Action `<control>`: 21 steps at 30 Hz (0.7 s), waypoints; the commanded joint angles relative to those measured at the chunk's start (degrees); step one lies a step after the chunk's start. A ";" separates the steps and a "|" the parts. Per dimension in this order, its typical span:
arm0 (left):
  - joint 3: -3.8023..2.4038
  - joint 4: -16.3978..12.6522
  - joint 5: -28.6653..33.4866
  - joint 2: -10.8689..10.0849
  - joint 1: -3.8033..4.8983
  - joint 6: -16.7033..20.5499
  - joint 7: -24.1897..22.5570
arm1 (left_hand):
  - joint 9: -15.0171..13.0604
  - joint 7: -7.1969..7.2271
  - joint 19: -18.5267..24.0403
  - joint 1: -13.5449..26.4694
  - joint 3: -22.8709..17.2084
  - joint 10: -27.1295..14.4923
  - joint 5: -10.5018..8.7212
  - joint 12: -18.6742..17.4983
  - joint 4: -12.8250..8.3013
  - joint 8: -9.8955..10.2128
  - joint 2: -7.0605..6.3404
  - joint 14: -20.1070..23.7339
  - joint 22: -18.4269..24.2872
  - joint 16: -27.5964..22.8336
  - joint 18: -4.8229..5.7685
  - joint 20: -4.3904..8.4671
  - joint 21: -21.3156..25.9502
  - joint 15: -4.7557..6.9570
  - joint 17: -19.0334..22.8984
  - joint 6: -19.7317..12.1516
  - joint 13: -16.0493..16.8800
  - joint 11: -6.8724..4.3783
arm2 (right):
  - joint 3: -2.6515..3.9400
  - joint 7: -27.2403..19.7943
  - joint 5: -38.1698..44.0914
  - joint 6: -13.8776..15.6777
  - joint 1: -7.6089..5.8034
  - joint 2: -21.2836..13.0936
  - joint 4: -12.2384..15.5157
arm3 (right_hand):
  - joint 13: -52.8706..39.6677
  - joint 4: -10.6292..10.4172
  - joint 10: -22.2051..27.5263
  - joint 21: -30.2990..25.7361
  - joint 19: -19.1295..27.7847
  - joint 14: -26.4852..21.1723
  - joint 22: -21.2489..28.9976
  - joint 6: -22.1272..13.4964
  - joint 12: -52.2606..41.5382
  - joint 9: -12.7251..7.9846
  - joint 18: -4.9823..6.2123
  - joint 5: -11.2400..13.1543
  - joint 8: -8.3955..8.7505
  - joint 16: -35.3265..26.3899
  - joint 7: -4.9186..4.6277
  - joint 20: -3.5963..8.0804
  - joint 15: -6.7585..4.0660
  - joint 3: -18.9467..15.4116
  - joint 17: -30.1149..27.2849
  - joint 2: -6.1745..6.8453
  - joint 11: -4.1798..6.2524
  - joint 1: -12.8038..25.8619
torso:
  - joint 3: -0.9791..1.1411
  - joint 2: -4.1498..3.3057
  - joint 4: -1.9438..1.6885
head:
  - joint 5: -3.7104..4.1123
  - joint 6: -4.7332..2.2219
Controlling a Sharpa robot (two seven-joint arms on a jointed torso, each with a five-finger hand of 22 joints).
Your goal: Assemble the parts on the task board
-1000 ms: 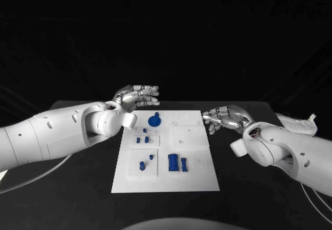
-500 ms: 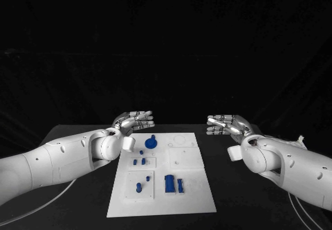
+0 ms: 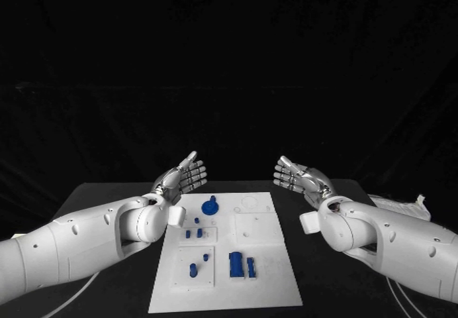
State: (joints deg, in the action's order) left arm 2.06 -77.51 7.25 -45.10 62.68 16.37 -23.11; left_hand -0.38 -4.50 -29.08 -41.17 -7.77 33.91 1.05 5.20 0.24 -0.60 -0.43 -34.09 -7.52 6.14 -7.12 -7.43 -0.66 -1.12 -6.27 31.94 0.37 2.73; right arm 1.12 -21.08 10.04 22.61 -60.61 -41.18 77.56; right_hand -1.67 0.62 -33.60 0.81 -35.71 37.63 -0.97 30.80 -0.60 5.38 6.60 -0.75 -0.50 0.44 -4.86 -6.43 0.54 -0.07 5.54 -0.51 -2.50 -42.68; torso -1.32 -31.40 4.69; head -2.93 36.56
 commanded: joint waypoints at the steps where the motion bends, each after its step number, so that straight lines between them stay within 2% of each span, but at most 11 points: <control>1: -0.44 -2.95 -3.05 0.16 -0.55 10.42 -3.02 | 0.38 4.50 9.21 13.06 2.49 -10.74 -1.05 -5.20 -0.24 0.60 0.43 10.82 2.39 -1.94 2.13 2.36 0.66 1.12 1.99 -10.13 -0.37 -2.73 | -0.27 -4.58 -4.93 10.28 0.15 -0.99 3.84 | 1.67 -0.62 10.71 -0.81 11.39 -12.00 0.97 -9.81 0.60 -5.38 -1.98 0.75 0.50 -0.44 4.86 2.06 -0.54 0.07 -5.54 0.51 2.50 13.61 | 0.92 0.15 -3.24 | 1.85 -1.38; 2: -0.70 -4.43 -3.71 0.20 -0.85 13.13 -3.59 | 0.38 4.50 10.28 14.55 2.71 -11.98 -1.05 -5.20 -0.24 0.60 0.43 12.05 2.66 -6.14 2.69 2.63 0.66 1.12 2.22 -11.31 -0.37 -2.73 | -0.44 -5.42 -5.96 12.55 0.21 -1.50 5.57 | 1.67 -0.62 11.89 -0.81 12.62 -13.30 0.97 -10.87 0.60 -5.38 -1.98 0.75 0.50 -0.44 4.86 2.27 -0.54 0.07 -5.54 0.51 2.50 15.08 | 1.07 0.18 -3.79 | 2.26 -1.68; 3: -0.86 -5.41 -4.14 0.22 -1.06 14.92 -3.97 | 0.38 4.50 11.01 15.59 2.90 -12.84 -1.05 -5.20 -0.24 0.60 0.43 12.92 2.85 -6.14 2.75 2.81 0.66 1.12 6.27 -12.10 -0.37 -2.73 | -0.55 -5.93 -6.60 13.94 0.25 -1.81 6.63 | 1.67 -0.62 12.75 -0.81 13.52 -14.25 0.97 -11.65 0.60 -5.38 -1.98 0.75 0.50 -0.44 4.86 6.43 -0.54 0.07 -5.54 0.51 2.50 16.16 | 1.15 0.19 -4.09 | 2.48 -1.84; 5: -1.16 -7.16 -4.91 0.27 -1.42 18.11 -4.64 | 0.38 4.50 12.44 17.62 3.32 -14.52 -1.05 -5.20 -0.24 0.60 0.43 14.60 3.22 -6.14 2.74 3.21 0.66 1.12 6.27 -13.69 -0.37 -2.73 | -0.73 -6.81 -7.69 16.34 0.31 -2.35 8.45 | 1.67 -0.62 14.39 -0.81 15.27 -16.10 0.97 -13.17 0.60 -5.38 -2.52 0.75 0.50 -0.44 4.86 6.43 -0.54 0.07 -5.54 0.51 2.50 18.26 | 1.27 0.21 -4.50 | 2.78 -2.07; 6: -1.29 -7.94 -5.26 0.29 -1.58 19.53 -4.94 | 0.38 4.50 13.10 18.54 3.41 -15.27 -1.05 -5.20 -0.24 0.60 0.43 15.37 3.38 -6.14 2.75 3.35 0.66 1.12 6.27 -14.41 -0.37 -2.73 | -0.81 -7.19 -8.15 17.36 0.34 -2.58 9.23 | 1.67 -0.62 15.16 -0.81 16.05 -16.95 0.97 -13.87 0.60 -5.38 -6.60 0.75 0.50 -0.44 4.86 6.43 -0.54 0.07 -5.54 0.51 2.50 19.21 | 1.30 0.22 -4.62 | 2.87 -2.14; 7: -1.42 -8.67 -5.58 0.31 -1.73 20.86 -5.23 | 0.38 4.50 13.75 19.47 3.57 -16.04 -1.05 -5.20 -0.24 0.60 0.43 16.13 7.52 -6.14 3.09 7.43 0.66 1.12 6.27 -15.12 -0.37 -2.73 | -0.88 -7.53 -8.58 18.30 0.36 -2.79 9.95 | 1.67 -0.62 15.90 -0.81 16.87 -17.80 0.97 -14.56 0.60 -5.38 -6.60 0.75 0.50 -0.44 4.86 6.43 -0.54 0.07 -5.54 0.51 2.50 20.17 | 1.32 0.22 -4.68 | 2.92 -2.17; 8: -1.53 -9.34 -5.87 0.33 -1.87 22.07 -5.48 | 0.38 4.50 14.36 20.31 7.77 -16.74 -1.05 -5.20 -0.24 0.60 0.43 16.82 7.52 -6.14 7.12 7.43 0.66 1.12 6.27 -15.79 -0.37 -2.73 | -0.94 -7.83 -8.95 19.10 0.38 -2.97 10.56 | 1.67 -0.62 16.60 -0.81 17.62 -18.57 0.97 -15.20 0.60 -5.38 -6.60 0.75 0.50 -0.44 4.86 6.43 -0.54 0.07 -5.54 0.51 2.50 21.05 | 1.32 0.22 -4.69 | 2.93 -2.18; 11: -1.84 -11.14 -6.67 0.37 -2.24 25.36 -6.18 | 0.38 4.50 16.10 22.93 7.77 -18.88 -1.05 -5.20 -0.24 0.60 0.43 19.00 7.52 -6.14 7.12 7.43 0.66 1.12 6.27 -17.80 -0.37 -2.73 | -1.08 -8.52 -9.81 20.99 0.43 -3.39 12.00 | 1.67 -0.62 18.72 -0.81 19.88 -20.95 0.97 -17.15 0.60 -5.38 -6.60 0.75 0.50 -0.44 4.86 6.43 -0.54 0.07 -5.54 0.51 2.50 23.76 | 1.32 0.22 -4.69 | 2.93 -2.18; 14: -2.00 -12.07 -7.08 0.40 -2.44 27.06 -6.54 | 0.38 4.50 17.49 24.82 7.77 -20.45 -1.05 -5.20 -0.24 0.60 0.43 20.56 7.52 -6.14 7.12 7.43 0.66 1.12 6.27 -19.26 -0.37 -2.73 | -1.12 -8.71 -10.04 21.50 0.45 -3.51 12.39 | 1.67 -0.62 20.26 -0.81 21.53 -22.69 0.97 -18.58 0.60 -5.38 -6.60 0.75 0.50 -0.44 4.86 6.43 -0.54 0.07 -5.54 0.51 2.50 25.73 | 1.32 0.22 -4.69 | 2.93 -2.18; 21: -2.06 -12.45 -7.25 0.41 -2.51 27.75 -6.68 | 0.38 4.50 20.52 29.07 7.77 -23.93 -1.05 -5.20 -0.24 0.60 0.43 24.08 7.52 -6.14 7.12 7.43 0.66 1.12 6.27 -22.57 -0.37 -2.73 | -1.12 -8.71 -10.04 21.50 0.45 -3.51 12.39 | 1.67 -0.62 23.73 -0.81 25.21 -26.57 0.97 -21.76 0.60 -5.38 -6.60 0.75 0.50 -0.44 4.86 6.43 -0.54 0.07 -5.54 0.51 2.50 30.11 | 1.32 0.22 -4.69 | 2.93 -2.18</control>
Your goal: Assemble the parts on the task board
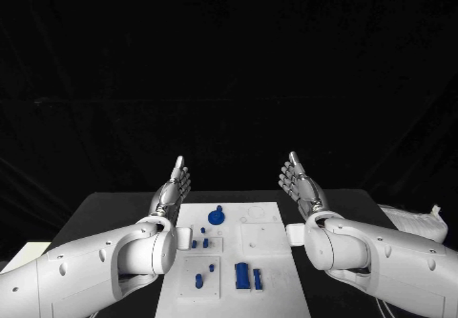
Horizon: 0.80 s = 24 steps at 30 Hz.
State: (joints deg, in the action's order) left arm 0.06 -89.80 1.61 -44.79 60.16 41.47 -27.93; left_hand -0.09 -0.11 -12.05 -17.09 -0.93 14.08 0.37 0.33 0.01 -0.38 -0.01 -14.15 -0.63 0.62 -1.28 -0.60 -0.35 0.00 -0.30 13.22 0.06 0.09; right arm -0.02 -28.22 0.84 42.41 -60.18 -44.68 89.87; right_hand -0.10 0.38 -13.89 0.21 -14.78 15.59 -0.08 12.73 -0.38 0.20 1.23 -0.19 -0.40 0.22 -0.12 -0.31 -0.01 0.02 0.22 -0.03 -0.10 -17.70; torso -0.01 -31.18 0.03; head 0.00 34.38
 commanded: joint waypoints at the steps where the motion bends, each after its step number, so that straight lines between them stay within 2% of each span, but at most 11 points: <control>1: -0.06 -0.16 -1.61 0.10 0.00 2.64 -1.86 | 0.09 0.11 3.85 5.47 0.93 -4.51 -0.37 -0.33 -0.01 0.38 0.01 4.55 0.63 -0.62 1.28 0.60 0.35 0.00 0.30 -4.23 -0.06 -0.09 | 0.02 -1.58 -0.84 1.71 0.02 -0.01 0.09 | 0.10 -0.38 4.42 -0.21 4.70 -4.97 0.08 -4.05 0.38 -0.20 -1.23 0.19 0.40 -0.22 0.12 0.31 0.01 -0.02 -0.22 0.03 0.10 5.64 | 0.01 0.00 -0.03 | 0.00 0.00; 17: -0.06 -0.16 -1.61 0.10 0.00 2.64 -1.86 | 0.09 0.11 7.70 10.87 0.93 -9.06 -0.37 -0.33 -0.01 0.38 0.01 9.16 0.63 -0.62 1.28 0.60 0.35 0.00 0.30 -8.53 -0.06 -0.09 | 0.02 -1.58 -0.84 1.71 0.02 -0.01 0.09 | 0.10 -0.38 8.75 -0.21 9.29 -9.97 0.08 -8.06 0.38 -0.20 -1.23 0.19 0.40 -0.22 0.12 0.31 0.01 -0.02 -0.22 0.03 0.10 11.19 | 0.01 0.00 -0.03 | 0.00 0.00; 18: -0.06 -0.16 -1.61 0.10 0.00 2.64 -1.86 | 0.09 0.11 12.05 12.08 0.93 -9.98 -0.37 -0.33 -0.01 0.38 0.01 10.07 0.63 -0.62 1.28 0.60 0.35 0.00 0.30 -13.22 -0.06 -0.09 | 0.02 -1.58 -0.84 1.71 0.02 -0.01 0.09 | 0.10 -0.38 9.74 -0.21 10.35 -11.06 0.08 -12.73 0.38 -0.20 -1.23 0.19 0.40 -0.22 0.12 0.31 0.01 -0.02 -0.22 0.03 0.10 12.46 | 0.01 0.00 -0.03 | 0.00 0.00; 19: -0.06 -0.16 -1.61 0.10 0.00 2.64 -1.86 | 0.09 0.11 12.05 17.09 0.93 -14.08 -0.37 -0.33 -0.01 0.38 0.01 14.15 0.63 -0.62 1.28 0.60 0.35 0.00 0.30 -13.22 -0.06 -0.09 | 0.02 -1.58 -0.84 1.71 0.02 -0.01 0.09 | 0.10 -0.38 13.89 -0.21 14.78 -15.59 0.08 -12.73 0.38 -0.20 -1.23 0.19 0.40 -0.22 0.12 0.31 0.01 -0.02 -0.22 0.03 0.10 17.70 | 0.01 0.00 -0.03 | 0.00 0.00; 24: -0.06 -0.16 -1.61 0.10 0.00 2.64 -1.86 | 0.09 0.11 12.05 17.09 0.93 -14.08 -0.37 -0.33 -0.01 0.38 0.01 14.15 0.63 -0.62 1.28 0.60 0.35 0.00 0.30 -13.22 -0.06 -0.09 | 0.02 -1.58 -0.84 1.71 0.02 -0.01 0.09 | 0.10 -0.38 13.89 -0.21 14.78 -15.59 0.08 -12.73 0.38 -0.20 -1.23 0.19 0.40 -0.22 0.12 0.31 0.01 -0.02 -0.22 0.03 0.10 17.70 | 0.01 0.00 -0.03 | 0.00 0.00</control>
State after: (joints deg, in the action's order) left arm 0.05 -89.84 0.78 -44.78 60.15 43.95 -28.75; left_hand -0.05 0.02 -0.19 -0.44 -0.31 0.31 0.38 0.33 0.00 -0.39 0.00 -0.31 -0.05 0.38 -0.41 0.01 -0.36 -0.01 -0.08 0.29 0.08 -0.01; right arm -0.02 -29.02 -0.20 44.04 -60.18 -44.70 89.90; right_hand -0.09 0.39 -0.26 0.21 -0.27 0.29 -0.08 0.20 -0.38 0.06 0.35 -0.19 -0.19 0.23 0.01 -0.01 -0.01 0.02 0.07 0.07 0.04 -0.37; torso 0.00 -31.18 0.00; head 0.01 34.37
